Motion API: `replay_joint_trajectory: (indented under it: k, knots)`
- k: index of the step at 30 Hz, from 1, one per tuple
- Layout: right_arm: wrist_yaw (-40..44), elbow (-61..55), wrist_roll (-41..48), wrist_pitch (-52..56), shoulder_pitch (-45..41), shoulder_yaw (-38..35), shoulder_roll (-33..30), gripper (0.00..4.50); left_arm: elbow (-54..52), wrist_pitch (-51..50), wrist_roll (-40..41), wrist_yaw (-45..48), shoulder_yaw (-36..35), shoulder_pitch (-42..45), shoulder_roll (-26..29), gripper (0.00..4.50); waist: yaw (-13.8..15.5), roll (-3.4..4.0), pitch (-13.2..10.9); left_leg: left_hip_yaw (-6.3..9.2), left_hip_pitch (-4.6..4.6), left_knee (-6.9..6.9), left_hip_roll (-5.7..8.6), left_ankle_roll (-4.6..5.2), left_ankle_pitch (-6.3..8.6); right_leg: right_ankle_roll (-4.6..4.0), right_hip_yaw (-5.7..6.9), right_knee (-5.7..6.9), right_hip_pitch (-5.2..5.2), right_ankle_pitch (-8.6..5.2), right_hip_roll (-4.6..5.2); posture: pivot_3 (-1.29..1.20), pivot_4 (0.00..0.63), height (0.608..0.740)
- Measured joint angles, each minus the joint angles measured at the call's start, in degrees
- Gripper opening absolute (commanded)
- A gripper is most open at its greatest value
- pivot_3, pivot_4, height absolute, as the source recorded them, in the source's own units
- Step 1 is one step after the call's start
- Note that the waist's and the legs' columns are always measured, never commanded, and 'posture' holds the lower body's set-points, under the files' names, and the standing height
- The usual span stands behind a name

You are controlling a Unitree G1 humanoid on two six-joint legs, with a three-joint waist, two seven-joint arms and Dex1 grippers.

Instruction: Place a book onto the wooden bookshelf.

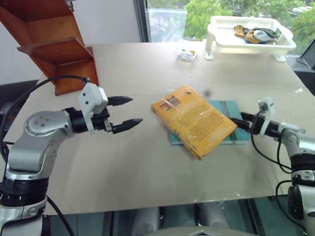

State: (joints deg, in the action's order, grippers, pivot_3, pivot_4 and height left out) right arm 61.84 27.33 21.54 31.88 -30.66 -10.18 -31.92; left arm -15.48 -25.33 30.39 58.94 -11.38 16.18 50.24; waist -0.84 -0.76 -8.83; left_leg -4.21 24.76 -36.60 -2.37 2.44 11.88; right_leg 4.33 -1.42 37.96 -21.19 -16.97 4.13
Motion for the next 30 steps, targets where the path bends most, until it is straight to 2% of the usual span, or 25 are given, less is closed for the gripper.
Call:
replay_joint_trajectory:
  k: [8,14,18,23,30]
  knots:
    - [-7.43,-18.61,2.81,9.96,6.70,2.82,3.23,4.50,-1.62,0.00,0.05,-0.67,-1.58,-1.85,0.09,4.06,-0.02,-0.01,0.00,0.00,0.00,0.01,-0.04,0.09,0.06,0.00,0.00,0.03,-0.04,0.00,-0.01,0.00,0.150,0.740]
    - [-8.51,-19.64,4.21,10.63,7.14,2.50,1.97,4.50,-1.97,0.00,0.07,-0.69,-1.59,-2.65,0.09,4.06,0.19,-0.01,0.00,-0.01,0.03,0.01,0.01,0.11,0.07,0.00,0.00,0.03,-0.07,0.00,0.01,0.00,0.150,0.740]
    - [-8.17,-16.94,3.37,3.70,6.56,-0.02,-2.34,4.50,-1.95,-0.05,0.41,0.15,-1.69,-2.73,0.68,4.06,0.18,-0.02,-0.01,-0.01,0.05,0.01,0.02,0.11,0.07,0.00,0.00,0.01,-0.08,0.00,0.01,0.00,0.150,0.740]
    - [-5.51,-13.75,-1.22,-7.25,6.57,0.92,-6.42,4.50,-2.00,-3.32,4.74,4.43,-3.69,-4.06,3.64,4.06,-0.17,-0.02,-0.02,-0.07,0.04,0.02,-0.03,0.11,0.07,0.00,-0.05,0.03,-0.14,0.00,-0.02,0.00,0.150,0.740]
    - [-1.81,-12.53,-5.61,-19.75,6.35,5.77,-6.96,4.50,-1.27,-7.10,8.17,9.72,-6.67,-7.41,8.63,4.06,-0.11,-0.03,-0.04,-0.09,0.04,0.03,-0.04,0.10,0.07,-0.01,-0.05,0.03,-0.15,0.00,-0.02,0.00,0.150,0.740]
